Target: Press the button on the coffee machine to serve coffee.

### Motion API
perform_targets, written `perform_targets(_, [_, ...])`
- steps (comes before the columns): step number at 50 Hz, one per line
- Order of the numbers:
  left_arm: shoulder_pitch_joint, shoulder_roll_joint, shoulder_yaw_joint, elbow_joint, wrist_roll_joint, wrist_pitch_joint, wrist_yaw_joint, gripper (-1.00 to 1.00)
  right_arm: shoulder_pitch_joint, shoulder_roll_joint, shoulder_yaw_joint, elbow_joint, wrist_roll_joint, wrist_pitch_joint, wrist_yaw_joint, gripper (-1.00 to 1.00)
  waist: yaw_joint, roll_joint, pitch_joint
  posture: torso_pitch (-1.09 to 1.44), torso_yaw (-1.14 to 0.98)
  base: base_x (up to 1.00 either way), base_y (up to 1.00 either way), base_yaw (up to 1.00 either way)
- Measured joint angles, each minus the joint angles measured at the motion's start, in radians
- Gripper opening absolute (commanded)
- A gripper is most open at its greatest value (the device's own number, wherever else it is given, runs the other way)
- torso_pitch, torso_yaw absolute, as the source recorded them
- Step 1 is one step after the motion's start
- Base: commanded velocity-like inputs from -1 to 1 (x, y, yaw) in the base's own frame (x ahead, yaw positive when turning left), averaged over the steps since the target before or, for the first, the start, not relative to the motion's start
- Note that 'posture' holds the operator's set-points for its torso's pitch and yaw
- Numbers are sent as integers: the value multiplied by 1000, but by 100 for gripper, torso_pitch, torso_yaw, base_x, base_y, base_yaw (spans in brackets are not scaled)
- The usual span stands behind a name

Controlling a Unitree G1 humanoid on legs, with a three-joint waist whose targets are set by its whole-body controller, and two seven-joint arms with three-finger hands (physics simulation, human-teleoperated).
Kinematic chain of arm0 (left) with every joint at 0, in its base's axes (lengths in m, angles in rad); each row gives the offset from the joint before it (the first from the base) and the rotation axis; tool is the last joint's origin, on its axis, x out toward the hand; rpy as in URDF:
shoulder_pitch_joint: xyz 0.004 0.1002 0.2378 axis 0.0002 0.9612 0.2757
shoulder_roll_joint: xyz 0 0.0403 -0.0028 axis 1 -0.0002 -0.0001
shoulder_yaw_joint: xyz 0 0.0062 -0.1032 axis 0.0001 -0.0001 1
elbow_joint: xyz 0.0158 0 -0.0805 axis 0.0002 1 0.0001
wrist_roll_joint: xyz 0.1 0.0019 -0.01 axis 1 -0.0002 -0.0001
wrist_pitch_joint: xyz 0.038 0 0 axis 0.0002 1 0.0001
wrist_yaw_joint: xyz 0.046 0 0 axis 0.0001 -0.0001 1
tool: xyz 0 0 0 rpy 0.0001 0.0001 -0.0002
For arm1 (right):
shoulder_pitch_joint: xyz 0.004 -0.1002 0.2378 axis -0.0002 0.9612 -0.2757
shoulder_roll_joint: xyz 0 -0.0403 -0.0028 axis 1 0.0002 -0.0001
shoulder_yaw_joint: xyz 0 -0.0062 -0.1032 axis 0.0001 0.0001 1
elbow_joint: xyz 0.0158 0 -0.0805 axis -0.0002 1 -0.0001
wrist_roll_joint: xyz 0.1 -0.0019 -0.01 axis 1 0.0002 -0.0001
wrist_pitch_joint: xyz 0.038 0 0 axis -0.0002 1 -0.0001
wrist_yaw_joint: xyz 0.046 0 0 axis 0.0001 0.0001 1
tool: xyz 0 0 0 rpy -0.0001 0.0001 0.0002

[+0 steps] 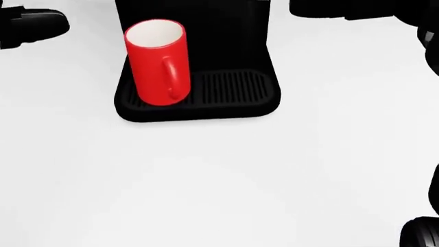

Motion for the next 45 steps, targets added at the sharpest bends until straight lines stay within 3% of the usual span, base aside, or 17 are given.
perform_targets(4, [14, 8, 1, 56, 13, 17, -7, 100, 12, 6, 23, 36, 4, 24, 12, 100, 18, -18, 6, -4, 0, 21, 0, 0])
perform_targets(6, [10, 16, 10, 45, 17, 26, -5, 100, 0, 1, 26, 26, 8, 25, 21, 100, 26, -16, -4, -4, 0, 0, 0, 0])
perform_targets(8, [-16, 19, 17, 15, 18, 17, -2, 100, -19, -7, 10, 5, 6, 12, 22, 100, 24, -37, -16, -4, 0, 0, 0, 0])
perform_targets(15, [-22, 0, -11, 10, 3, 10, -9, 100, -11, -19, -14, -4, -8, 16, 16, 100, 5, 8, -23, -4, 0, 11, -1, 0])
perform_targets(25, [-8, -3, -6, 27, 13, 15, -6, 100, 12, -4, 3, 19, -3, 5, 15, 100, 4, -11, -15, -4, 0, 0, 0, 0])
perform_targets(39, [-6, -9, 7, 0, 6, 11, 0, 100, 23, -10, -4, 3, -11, 1, 14, 100, 8, -13, -18, -5, 0, 0, 0, 0])
perform_targets(45, [-9, -12, 12, 12, -20, 21, 13, 100, 25, -7, -4, 10, -12, 1, 14, 100, 9, -13, -39, -11, 0, 0, 0, 0])
